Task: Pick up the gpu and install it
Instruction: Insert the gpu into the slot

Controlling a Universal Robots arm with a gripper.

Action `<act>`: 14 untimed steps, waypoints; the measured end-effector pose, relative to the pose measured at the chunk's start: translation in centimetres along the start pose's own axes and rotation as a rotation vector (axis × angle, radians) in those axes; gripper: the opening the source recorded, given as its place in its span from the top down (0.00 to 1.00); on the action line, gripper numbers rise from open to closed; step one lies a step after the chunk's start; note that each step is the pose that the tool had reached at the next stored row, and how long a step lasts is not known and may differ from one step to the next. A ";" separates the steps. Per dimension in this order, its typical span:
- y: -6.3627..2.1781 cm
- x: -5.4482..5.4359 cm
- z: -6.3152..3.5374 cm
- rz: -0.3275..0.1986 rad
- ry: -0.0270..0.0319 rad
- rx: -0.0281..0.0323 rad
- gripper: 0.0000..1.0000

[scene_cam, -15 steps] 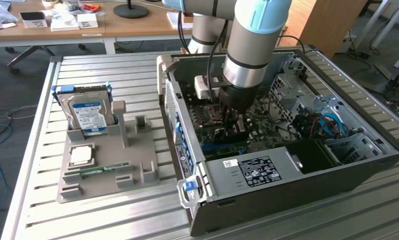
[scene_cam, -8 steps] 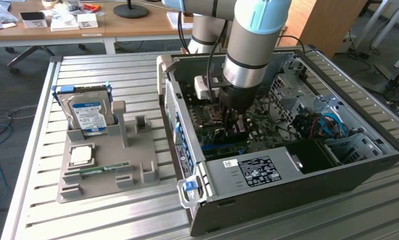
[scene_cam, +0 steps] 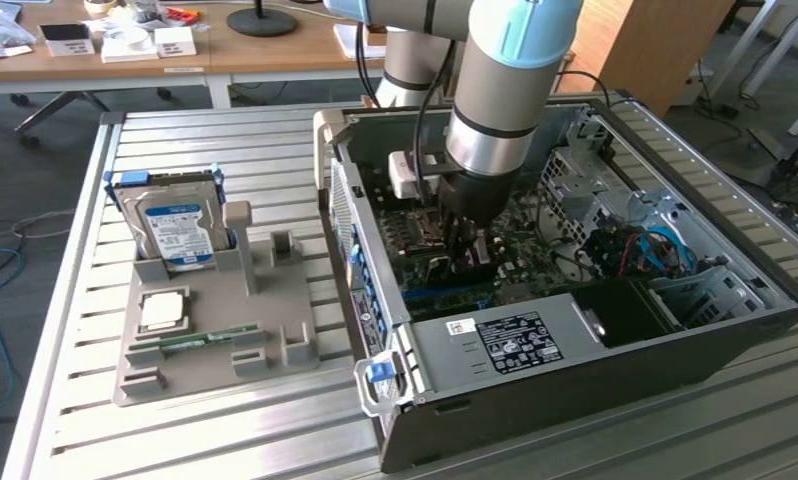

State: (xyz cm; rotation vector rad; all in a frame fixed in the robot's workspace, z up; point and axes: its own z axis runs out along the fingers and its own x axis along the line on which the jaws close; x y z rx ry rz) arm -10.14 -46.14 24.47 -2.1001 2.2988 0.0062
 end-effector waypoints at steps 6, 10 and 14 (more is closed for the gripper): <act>0.00 0.0 -0.08 0.000 0.0006 -0.0002 0.73; 0.00 0.0 -0.11 -0.005 -0.0022 -0.0008 0.73; -0.01 0.0 -0.09 -0.017 -0.0052 -0.0011 0.73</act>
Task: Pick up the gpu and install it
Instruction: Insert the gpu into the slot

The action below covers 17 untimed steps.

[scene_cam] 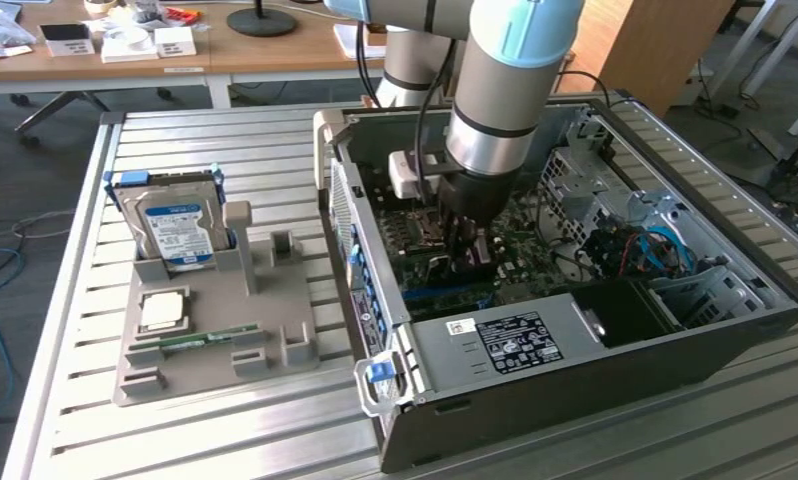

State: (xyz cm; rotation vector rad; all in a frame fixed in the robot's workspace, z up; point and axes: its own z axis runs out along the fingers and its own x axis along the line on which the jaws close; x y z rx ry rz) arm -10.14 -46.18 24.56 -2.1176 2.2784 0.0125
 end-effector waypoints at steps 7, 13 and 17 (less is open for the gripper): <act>-0.01 0.2 -0.01 -0.003 -0.0001 -0.0001 0.73; -0.02 0.2 -0.01 -0.003 -0.0002 -0.0001 0.73; -0.03 0.2 -0.01 -0.007 -0.0005 -0.0002 0.73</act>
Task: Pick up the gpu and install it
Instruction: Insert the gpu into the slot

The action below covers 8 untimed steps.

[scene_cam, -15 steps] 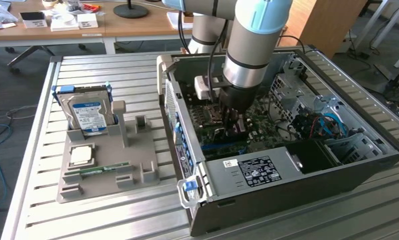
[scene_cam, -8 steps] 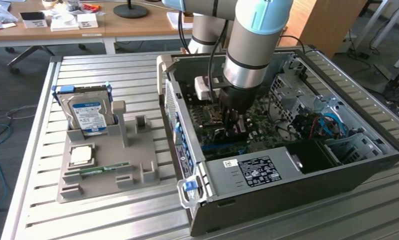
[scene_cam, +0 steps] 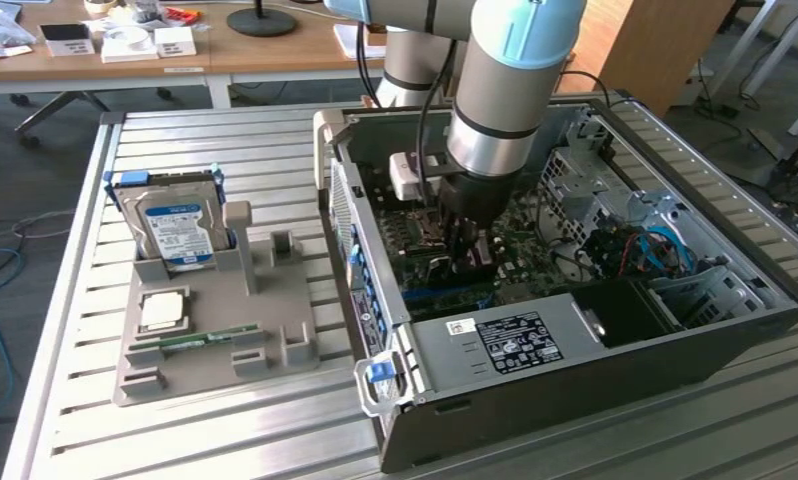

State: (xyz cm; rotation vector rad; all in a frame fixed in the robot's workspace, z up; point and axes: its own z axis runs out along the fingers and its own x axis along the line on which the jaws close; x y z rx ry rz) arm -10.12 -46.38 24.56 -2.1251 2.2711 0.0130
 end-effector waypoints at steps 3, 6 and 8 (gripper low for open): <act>-0.01 0.0 -0.04 -0.003 -0.0006 -0.0002 0.73; -0.02 0.0 -0.07 -0.005 -0.0010 -0.0002 0.73; -0.02 0.0 -0.07 -0.006 -0.0010 -0.0002 0.73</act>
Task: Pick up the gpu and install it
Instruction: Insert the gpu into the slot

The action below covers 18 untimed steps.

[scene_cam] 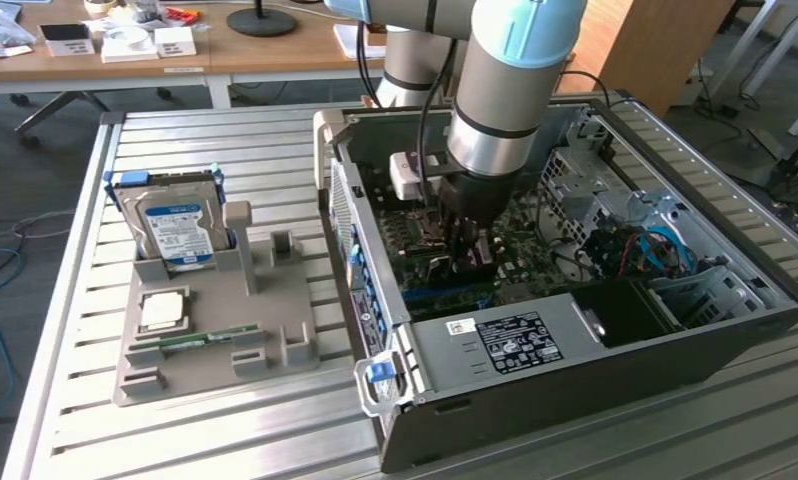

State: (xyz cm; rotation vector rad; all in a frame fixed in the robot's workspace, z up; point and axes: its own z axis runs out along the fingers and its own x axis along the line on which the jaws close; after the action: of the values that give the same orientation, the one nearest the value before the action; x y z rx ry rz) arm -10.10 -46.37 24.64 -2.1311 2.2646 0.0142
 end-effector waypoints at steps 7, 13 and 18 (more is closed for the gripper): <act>0.08 0.0 0.00 -0.011 0.0001 -0.0003 0.73; 0.20 0.0 0.13 -0.014 0.0002 -0.0005 0.73; 0.20 0.0 0.28 -0.015 0.0003 -0.0007 0.73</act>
State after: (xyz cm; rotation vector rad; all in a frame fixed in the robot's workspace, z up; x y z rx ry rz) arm -10.30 -46.38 24.35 -2.1486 2.2488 0.0143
